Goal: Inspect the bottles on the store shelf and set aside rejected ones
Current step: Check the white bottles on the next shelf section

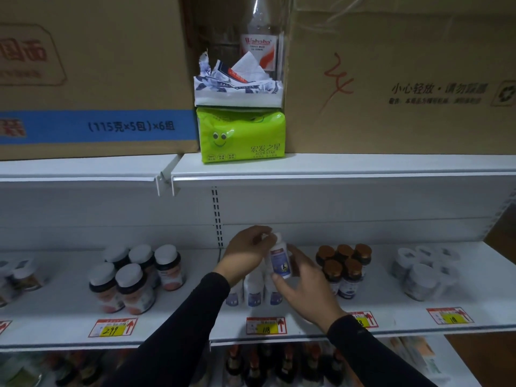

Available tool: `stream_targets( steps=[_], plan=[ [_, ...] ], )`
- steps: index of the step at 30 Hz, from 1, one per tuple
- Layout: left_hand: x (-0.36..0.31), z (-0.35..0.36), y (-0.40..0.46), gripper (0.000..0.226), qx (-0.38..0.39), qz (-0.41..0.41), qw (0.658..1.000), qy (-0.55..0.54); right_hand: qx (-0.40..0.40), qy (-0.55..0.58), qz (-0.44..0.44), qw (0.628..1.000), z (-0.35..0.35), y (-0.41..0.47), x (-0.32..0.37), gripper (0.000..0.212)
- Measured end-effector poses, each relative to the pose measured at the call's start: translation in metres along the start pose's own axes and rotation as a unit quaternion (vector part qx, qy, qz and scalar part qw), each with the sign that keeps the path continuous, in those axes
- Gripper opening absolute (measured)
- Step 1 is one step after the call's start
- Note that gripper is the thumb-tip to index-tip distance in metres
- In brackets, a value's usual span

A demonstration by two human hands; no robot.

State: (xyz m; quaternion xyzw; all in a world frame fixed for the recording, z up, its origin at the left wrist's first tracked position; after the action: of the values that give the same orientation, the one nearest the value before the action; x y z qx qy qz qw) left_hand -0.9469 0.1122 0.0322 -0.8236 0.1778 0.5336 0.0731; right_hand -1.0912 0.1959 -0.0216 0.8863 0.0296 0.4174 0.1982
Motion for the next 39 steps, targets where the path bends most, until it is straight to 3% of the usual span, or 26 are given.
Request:
stream_targets(
  steps=[3,9,17,24,32,37,39],
  plan=[
    [0.0,-0.003,-0.003,0.027,0.006,-0.004,0.999,-0.035,0.014,0.006,-0.021,1.0,0.001,-0.002,0.005,0.044],
    [-0.002,0.002,-0.009,0.024,-0.052,-0.024,0.994,-0.098,-0.008,0.01,0.017,1.0,0.006,-0.005,0.009,0.075],
    [-0.007,-0.003,-0.012,0.026,-0.001,-0.028,0.992,-0.12,0.008,0.013,0.02,1.0,0.006,-0.007,0.004,0.056],
    [-0.002,0.001,-0.011,0.028,-0.042,-0.036,0.988,-0.141,-0.011,0.016,0.042,0.999,0.005,-0.003,0.012,0.075],
    [-0.004,-0.009,-0.009,0.026,0.001,-0.027,0.991,-0.129,0.024,0.062,0.043,0.997,0.004,-0.003,0.007,0.054],
    [-0.002,-0.005,-0.009,0.03,-0.035,-0.049,0.984,-0.168,0.021,0.062,0.05,0.997,0.005,-0.003,0.01,0.076],
    [-0.001,-0.003,-0.009,0.032,-0.034,-0.047,0.985,-0.164,0.011,0.056,0.052,0.997,0.006,-0.002,0.01,0.073]
  ],
)
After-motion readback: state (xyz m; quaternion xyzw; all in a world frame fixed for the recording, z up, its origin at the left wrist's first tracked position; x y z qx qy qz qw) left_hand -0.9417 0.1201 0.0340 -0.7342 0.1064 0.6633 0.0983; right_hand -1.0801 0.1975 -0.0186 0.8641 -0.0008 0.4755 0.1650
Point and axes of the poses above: each hand's wrist, its own y-axis towards the middle knuckle, its own z-axis out of the palm, x = y × z, the point moved 1 cm from there along y, towards the middle knuckle, and after that the axes turned 2 degrees about y, right-handed, at the moved point
